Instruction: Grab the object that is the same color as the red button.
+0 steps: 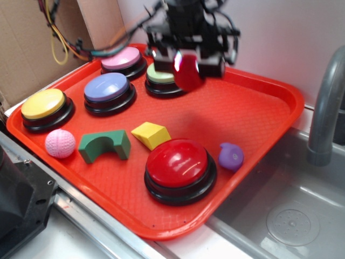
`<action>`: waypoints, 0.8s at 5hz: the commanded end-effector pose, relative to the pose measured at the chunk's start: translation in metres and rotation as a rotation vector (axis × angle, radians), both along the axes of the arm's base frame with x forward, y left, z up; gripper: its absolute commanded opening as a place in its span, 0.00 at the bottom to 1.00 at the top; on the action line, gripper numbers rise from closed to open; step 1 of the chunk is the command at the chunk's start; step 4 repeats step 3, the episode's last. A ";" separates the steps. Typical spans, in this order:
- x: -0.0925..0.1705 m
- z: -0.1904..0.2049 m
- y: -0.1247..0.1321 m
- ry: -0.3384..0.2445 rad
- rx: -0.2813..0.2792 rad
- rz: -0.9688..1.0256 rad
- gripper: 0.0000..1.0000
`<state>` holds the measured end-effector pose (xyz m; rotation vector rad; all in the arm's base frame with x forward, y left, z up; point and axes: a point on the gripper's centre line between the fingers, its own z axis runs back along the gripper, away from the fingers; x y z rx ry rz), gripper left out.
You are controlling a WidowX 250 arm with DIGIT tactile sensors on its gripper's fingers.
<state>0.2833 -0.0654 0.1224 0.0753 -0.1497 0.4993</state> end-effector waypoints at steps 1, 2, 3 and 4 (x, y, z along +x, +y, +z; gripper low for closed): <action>-0.005 0.092 0.051 -0.037 -0.048 -0.129 0.00; -0.017 0.118 0.080 -0.088 -0.077 -0.148 0.00; -0.025 0.121 0.093 -0.103 -0.109 -0.113 0.00; -0.025 0.121 0.093 -0.103 -0.109 -0.113 0.00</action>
